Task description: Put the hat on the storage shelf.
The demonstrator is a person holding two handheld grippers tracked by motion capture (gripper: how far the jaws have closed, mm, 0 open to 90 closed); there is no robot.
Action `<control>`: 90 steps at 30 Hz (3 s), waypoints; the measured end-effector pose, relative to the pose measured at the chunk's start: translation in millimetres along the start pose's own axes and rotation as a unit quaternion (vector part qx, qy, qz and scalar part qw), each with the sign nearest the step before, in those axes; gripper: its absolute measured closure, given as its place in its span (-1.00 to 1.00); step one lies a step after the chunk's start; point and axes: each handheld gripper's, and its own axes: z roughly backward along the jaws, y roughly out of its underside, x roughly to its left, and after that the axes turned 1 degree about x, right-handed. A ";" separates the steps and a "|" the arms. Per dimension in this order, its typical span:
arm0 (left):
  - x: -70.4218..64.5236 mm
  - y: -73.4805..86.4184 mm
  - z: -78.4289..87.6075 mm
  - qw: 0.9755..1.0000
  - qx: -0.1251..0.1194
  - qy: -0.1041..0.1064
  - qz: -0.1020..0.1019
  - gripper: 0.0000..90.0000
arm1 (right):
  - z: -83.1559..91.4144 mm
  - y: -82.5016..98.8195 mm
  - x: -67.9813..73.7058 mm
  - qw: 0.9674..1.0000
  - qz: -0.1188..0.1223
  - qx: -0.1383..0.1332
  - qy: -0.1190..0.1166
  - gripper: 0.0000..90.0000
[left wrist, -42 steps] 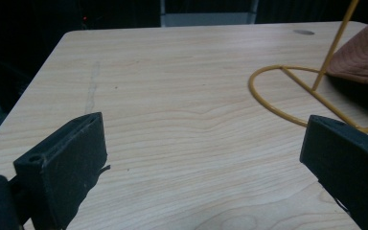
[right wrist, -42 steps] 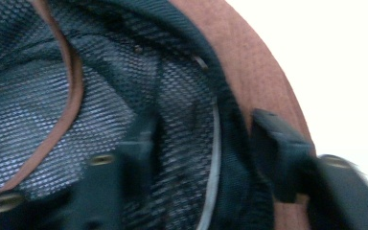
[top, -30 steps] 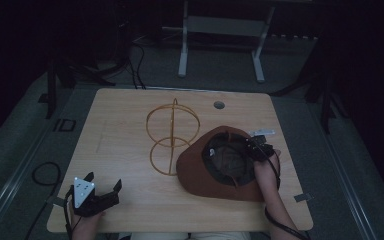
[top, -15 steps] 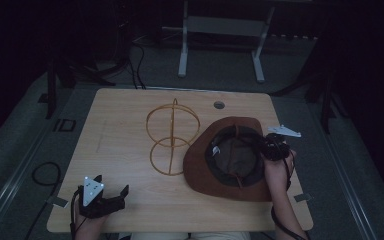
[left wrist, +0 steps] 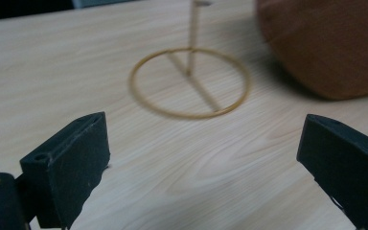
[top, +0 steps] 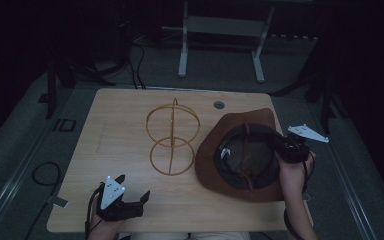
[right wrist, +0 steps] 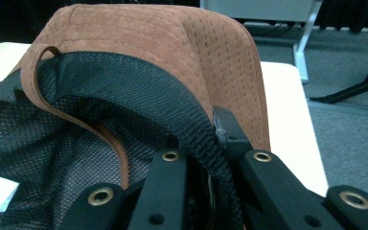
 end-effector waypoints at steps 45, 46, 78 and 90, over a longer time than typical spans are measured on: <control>-127.6 -162.2 -127.7 0.980 0.013 0.135 -0.148 -0.67 | 35.1 9.4 19.1 0.999 0.014 -0.030 -0.036 0.86; -128.2 -164.1 -131.6 0.981 0.017 0.133 -0.143 -0.67 | 35.3 9.8 19.5 0.999 0.016 -0.029 -0.035 0.86; -140.5 -176.1 -163.6 0.986 0.021 0.046 -0.157 0.93 | 64.3 25.8 25.5 0.997 0.026 -0.040 -0.059 0.68; -146.5 -178.9 -147.6 0.986 -0.027 0.046 -0.157 0.93 | 106.0 38.4 19.6 0.989 0.050 -0.047 -0.133 0.06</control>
